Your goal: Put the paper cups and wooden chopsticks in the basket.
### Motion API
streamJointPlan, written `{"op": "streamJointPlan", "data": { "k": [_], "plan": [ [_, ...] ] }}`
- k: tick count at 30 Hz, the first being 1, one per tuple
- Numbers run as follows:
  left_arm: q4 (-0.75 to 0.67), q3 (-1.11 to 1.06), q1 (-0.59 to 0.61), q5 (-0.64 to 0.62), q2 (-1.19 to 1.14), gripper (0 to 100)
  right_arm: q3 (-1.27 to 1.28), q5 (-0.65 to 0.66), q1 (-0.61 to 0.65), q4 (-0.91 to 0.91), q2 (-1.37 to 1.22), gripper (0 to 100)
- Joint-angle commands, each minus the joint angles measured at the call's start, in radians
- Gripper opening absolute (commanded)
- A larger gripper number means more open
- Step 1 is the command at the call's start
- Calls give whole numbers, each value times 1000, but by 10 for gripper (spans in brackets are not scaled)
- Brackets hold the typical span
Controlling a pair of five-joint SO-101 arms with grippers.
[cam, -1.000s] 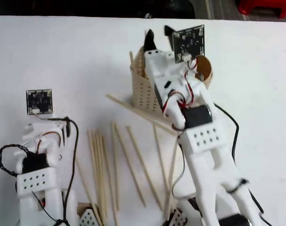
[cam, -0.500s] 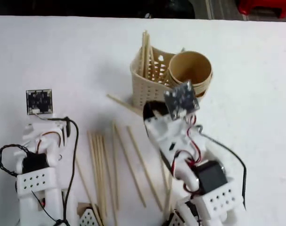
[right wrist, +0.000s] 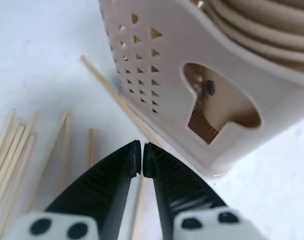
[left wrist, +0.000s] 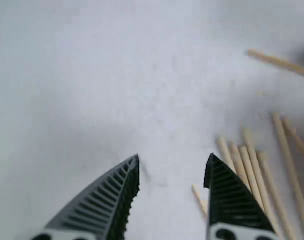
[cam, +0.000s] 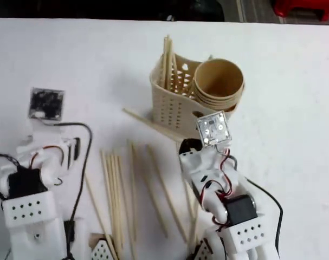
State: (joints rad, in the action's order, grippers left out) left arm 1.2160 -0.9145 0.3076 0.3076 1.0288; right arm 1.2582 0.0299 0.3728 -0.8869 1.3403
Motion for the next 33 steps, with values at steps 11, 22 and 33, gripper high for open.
{"op": "streamJointPlan", "data": {
  "k": [11,22,33],
  "plan": [
    [63,176,-176,-91,-630,331,-3,2,-13,-5,13,18],
    [-193,-11,-239,-95,-710,329,8,2,-15,-1,15,18],
    [-213,29,-360,-206,-837,231,8,2,-15,-1,15,18]
  ]
}}
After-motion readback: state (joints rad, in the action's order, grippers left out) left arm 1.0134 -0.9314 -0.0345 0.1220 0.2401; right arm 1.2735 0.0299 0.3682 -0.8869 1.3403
